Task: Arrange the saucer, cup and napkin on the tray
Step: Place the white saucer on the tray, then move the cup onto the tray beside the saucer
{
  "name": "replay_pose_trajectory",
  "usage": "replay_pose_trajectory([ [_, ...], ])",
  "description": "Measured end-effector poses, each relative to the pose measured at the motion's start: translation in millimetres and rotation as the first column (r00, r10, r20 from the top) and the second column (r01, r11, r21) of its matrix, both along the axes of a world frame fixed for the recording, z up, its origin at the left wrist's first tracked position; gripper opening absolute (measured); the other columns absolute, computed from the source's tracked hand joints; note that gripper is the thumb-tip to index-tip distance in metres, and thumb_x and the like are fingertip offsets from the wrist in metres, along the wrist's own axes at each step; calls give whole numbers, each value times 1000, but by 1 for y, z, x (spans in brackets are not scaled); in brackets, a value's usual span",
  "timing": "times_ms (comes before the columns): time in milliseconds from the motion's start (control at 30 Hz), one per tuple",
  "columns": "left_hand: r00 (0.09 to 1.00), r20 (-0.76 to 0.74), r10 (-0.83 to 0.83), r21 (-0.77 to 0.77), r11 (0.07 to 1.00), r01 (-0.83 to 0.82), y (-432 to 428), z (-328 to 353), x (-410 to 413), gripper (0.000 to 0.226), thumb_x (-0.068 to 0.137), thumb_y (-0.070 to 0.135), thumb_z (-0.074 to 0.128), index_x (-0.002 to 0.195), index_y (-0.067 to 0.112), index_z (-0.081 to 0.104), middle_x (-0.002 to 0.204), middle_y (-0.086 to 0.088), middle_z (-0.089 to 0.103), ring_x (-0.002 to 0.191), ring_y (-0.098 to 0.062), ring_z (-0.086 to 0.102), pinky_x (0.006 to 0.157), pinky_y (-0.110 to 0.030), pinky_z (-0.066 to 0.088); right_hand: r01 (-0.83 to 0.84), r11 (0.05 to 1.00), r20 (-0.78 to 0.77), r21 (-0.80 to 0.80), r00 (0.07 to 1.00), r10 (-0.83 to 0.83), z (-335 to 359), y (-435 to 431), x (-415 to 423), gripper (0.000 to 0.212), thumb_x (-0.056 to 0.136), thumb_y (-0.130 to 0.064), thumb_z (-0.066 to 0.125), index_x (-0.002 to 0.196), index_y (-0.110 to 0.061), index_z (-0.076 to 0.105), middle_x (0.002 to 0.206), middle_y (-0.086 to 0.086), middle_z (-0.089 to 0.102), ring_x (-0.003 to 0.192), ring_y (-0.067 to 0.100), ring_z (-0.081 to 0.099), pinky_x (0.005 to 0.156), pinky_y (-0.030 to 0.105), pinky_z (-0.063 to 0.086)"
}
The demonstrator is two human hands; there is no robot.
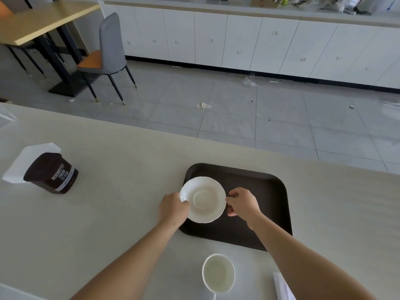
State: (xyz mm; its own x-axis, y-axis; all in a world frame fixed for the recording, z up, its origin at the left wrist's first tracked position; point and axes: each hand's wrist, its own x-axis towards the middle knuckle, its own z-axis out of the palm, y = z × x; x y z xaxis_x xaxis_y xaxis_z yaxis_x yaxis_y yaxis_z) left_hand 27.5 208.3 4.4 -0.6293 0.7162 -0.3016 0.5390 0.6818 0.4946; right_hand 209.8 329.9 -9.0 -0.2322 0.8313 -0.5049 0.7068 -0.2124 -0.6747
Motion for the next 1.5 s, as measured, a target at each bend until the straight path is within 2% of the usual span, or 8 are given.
replay_pose_trajectory([
  [133, 999, 43, 12, 113, 993, -17, -19, -3, -1, 7, 79, 15, 49, 72, 14, 50, 72, 1, 50, 68, -25, 48, 54, -34, 34, 51, 997, -20, 50, 999, -50, 6, -10, 16, 12, 94, -16, 66, 104, -19, 65, 76, 4, 73, 56, 14, 73, 69, 33, 64],
  [233, 998, -50, -34, 25, 999, 35, -39, -16, -5, 35, 87, 20, 51, 121, 18, 61, 114, -6, 59, 108, -30, 55, 85, -39, 44, 92, 995, -55, 46, 994, -89, 10, -25, 33, 7, 92, -15, 66, 98, -19, 68, 72, 6, 73, 53, 16, 72, 72, 41, 65],
  [367, 948, -265, -178, -133, 980, 147, -60, -33, -9, 44, 91, 27, 49, 134, 17, 50, 135, -9, 50, 126, -32, 43, 102, -48, 36, 61, 995, -37, 82, 998, -59, 15, -51, 51, 5, 91, -17, 66, 93, -19, 70, 68, 4, 72, 54, 18, 71, 64, 38, 65],
  [500, 916, -290, -278, -225, 950, 217, -75, -50, -14, 52, 99, 39, 39, 149, 29, 33, 162, -9, 19, 151, -35, 10, 113, -68, 14, 106, 992, -83, 75, 992, -100, 22, -79, 57, 11, 90, -16, 67, 82, -23, 71, 66, 2, 72, 52, 13, 67, 54, 30, 63],
  [800, 907, -284, -312, -277, 932, 234, -91, -79, -16, 61, 98, 47, 25, 156, 37, 9, 167, -13, -2, 151, -42, -8, 111, -75, -3, 213, 966, -192, 144, 964, -184, 57, -181, 66, 28, 90, -40, 67, 70, -22, 66, 63, -1, 70, 51, 11, 64, 47, 20, 50],
  [933, 912, -300, -279, -243, 947, 210, -92, -82, -13, 60, 98, 50, 23, 156, 38, 13, 168, -11, 2, 153, -39, -7, 111, -73, -8, 227, 966, -142, 126, 968, -209, 47, -230, 74, 37, 80, -46, 75, 61, -17, 61, 59, 6, 66, 54, 23, 62, 49, 35, 49],
  [1200, 925, -312, -215, -131, 974, 182, -96, -83, -13, 59, 95, 55, 27, 152, 42, 26, 167, -6, 11, 154, -33, 0, 114, -69, -3, 193, 972, 18, 132, 980, -197, 14, -254, 64, 46, 65, -60, 75, 54, -23, 51, 53, -16, 57, 49, 3, 49, 47, 16, 38],
  [1500, 920, -336, -203, -121, 978, 172, -98, -85, -14, 59, 96, 55, 28, 153, 42, 24, 167, -4, 12, 154, -32, 0, 116, -68, 0, 195, 945, 11, 263, 979, -206, 8, -239, 73, 11, 84, -21, 69, 73, -23, 70, 72, -9, 68, 62, 10, 66, 61, 34, 57],
])
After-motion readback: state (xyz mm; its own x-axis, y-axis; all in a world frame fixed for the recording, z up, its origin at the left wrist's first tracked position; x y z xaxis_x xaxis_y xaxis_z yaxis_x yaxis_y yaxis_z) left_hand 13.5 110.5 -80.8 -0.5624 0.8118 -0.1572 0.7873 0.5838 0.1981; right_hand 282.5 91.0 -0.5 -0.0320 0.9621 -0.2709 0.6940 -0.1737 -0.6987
